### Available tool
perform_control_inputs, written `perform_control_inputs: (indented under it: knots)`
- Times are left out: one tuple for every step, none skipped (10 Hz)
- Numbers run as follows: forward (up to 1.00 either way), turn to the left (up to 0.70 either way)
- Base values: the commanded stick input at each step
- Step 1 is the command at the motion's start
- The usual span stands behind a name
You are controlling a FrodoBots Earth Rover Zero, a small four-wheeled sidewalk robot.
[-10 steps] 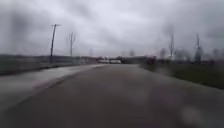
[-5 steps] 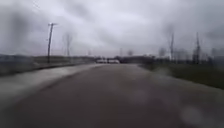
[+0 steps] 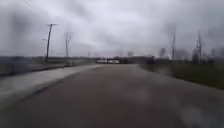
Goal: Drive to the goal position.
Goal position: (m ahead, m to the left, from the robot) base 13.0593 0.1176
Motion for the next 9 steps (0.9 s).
perform_control_inputs:
  knots:
    - [1.0, -0.13]
    - [1.0, -0.01]
    - [1.0, -0.01]
    - [1.0, -0.03]
    - [1.0, -0.07]
    - [1.0, -0.41]
    - [1.0, -0.36]
    - [1.0, -0.01]
    - [1.0, -0.01]
